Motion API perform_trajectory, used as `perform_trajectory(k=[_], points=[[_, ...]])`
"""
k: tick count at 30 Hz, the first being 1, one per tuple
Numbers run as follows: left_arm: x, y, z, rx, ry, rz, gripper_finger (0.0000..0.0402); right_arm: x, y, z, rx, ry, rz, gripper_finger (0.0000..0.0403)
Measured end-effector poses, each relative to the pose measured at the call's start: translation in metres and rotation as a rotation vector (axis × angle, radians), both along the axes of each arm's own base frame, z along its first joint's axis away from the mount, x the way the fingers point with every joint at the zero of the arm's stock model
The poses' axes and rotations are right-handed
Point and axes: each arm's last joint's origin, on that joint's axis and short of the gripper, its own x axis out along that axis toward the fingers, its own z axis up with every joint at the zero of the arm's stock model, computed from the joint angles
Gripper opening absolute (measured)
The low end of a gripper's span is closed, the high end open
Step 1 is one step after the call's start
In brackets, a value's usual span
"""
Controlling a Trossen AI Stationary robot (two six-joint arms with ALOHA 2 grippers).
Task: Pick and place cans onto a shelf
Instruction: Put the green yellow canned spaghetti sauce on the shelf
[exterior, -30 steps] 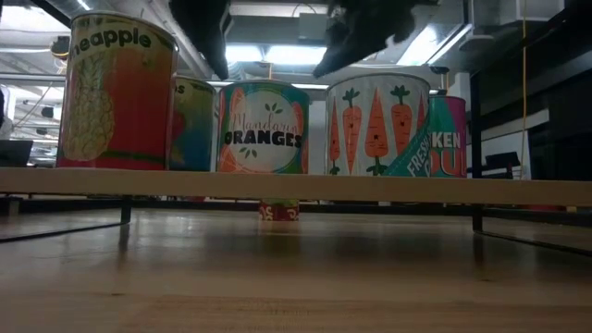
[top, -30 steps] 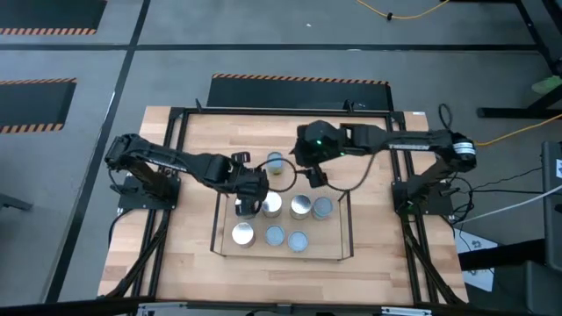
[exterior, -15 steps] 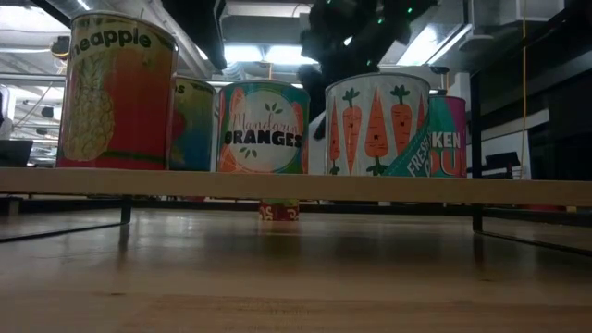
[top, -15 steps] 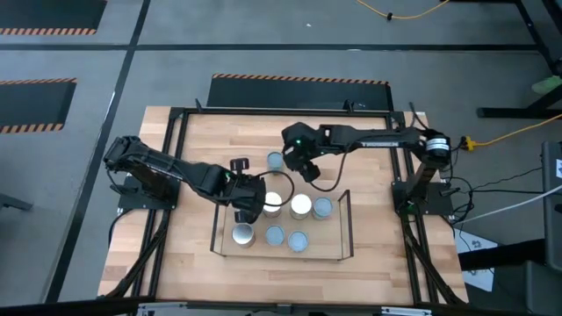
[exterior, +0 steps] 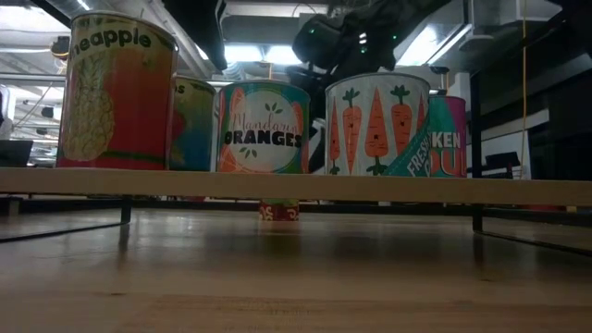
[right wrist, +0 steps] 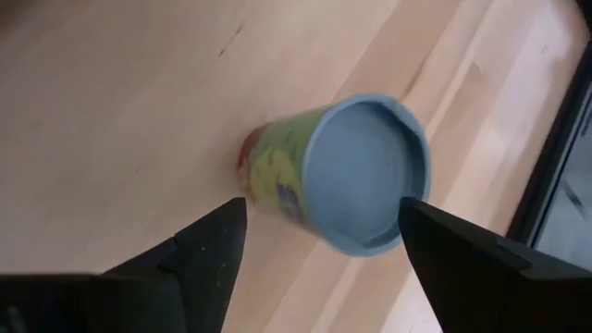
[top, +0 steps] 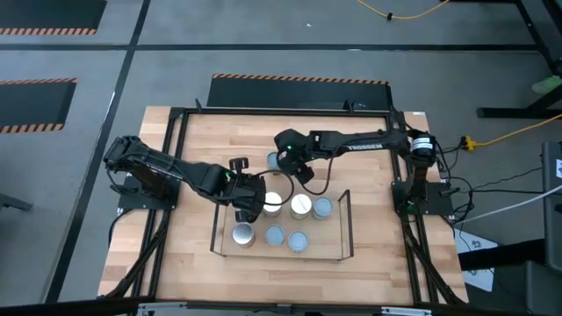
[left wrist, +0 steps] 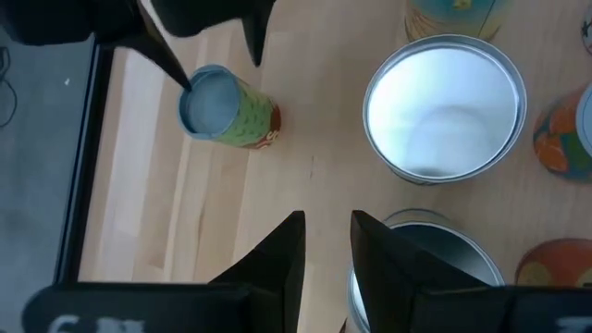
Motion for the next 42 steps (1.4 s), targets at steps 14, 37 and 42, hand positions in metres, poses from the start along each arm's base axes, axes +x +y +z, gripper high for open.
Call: perform_trajectory(k=[14,37,42], points=[[0.000,0.000,0.000,0.000,-0.001,0.001,0.0082,0.004,-0.001,-0.014,0.009,0.034,-0.003,0.0238],[0.000,0.000,0.000,-0.003,-0.003,0.005,0.0082,0.003,0.000,-0.014,0.086,0.021,-0.125,0.0147],[0.000,0.000,0.000,-0.003,-0.003,0.005,0.0082,0.002,0.000,-0.014,0.109,0.020,-0.161,0.0147]])
